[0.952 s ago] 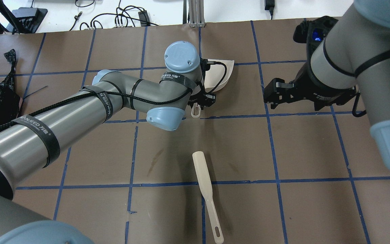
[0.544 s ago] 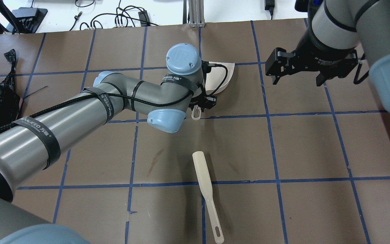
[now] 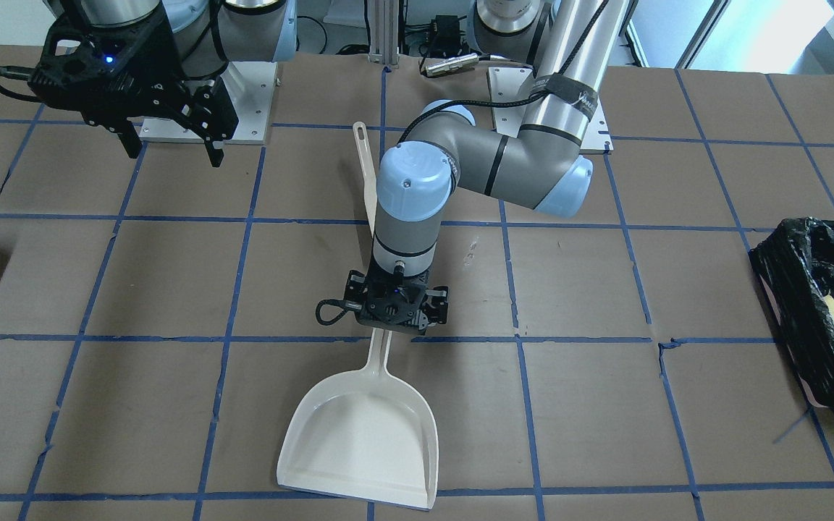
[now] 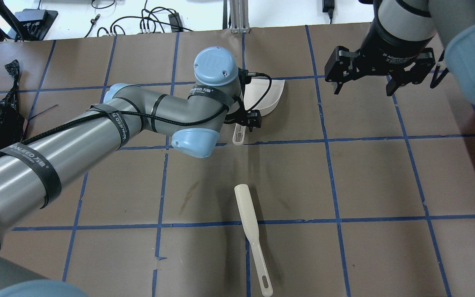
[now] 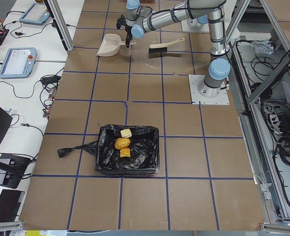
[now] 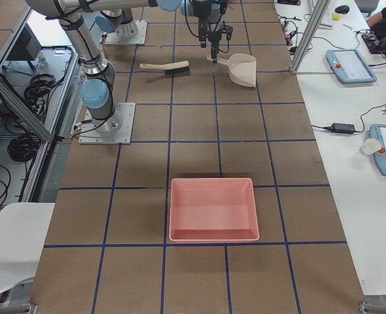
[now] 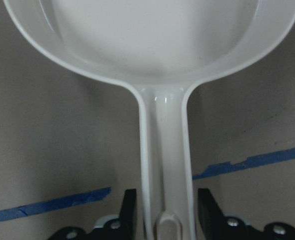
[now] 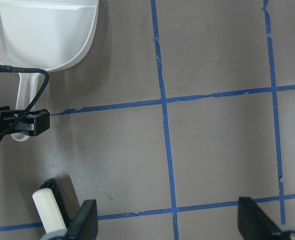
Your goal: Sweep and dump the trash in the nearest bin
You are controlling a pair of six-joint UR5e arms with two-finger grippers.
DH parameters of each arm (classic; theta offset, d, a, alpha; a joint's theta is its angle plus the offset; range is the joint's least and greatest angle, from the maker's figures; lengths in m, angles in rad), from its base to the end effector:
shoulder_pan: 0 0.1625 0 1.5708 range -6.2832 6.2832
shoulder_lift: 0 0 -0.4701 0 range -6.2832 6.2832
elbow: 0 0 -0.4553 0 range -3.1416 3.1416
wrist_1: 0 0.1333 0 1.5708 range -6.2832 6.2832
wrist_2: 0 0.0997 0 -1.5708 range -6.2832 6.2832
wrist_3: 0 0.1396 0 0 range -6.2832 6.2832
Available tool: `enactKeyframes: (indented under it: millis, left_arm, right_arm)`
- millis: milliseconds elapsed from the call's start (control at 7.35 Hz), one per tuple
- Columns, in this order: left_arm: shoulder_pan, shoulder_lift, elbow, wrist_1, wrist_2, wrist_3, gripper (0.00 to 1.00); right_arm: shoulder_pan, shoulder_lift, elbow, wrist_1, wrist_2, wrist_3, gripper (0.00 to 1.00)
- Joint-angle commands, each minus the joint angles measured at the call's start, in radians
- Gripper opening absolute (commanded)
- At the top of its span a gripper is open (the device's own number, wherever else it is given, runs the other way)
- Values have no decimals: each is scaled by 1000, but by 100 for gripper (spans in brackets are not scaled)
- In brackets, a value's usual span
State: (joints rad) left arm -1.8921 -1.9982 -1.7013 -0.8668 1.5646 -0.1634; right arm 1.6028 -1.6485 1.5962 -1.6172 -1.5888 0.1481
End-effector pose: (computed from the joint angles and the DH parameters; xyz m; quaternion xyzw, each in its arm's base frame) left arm -0.3484 -0.6219 0.2257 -0.0789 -0.9942 0.0701 0.0205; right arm 0.1477 -0.5267 0.5259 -0.0584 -0.9970 0.0499 0.0045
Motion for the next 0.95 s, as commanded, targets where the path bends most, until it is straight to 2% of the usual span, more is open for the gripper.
enactKeyframes:
  millis: [0,272,408,680,816]
  left_arm:
    - [149,143,9,-195,-1,152,100]
    - [266,345,17,-480,9,260,100]
    - [306,407,46,-585,28,289,100]
    - [329,404,199,-750,34,289,100]
    - [327,427,212,-794,37,288,100]
  right_arm:
    - [-66,0,8,19,10,-13,100]
    - [-57,-4,40,-1,24,-16,100]
    - [-55,9,54,-6,61,-18,100]
    - [-28,58,59,-75,72,-16,100]
    - [-21,53,57,-75,70,-16,100]
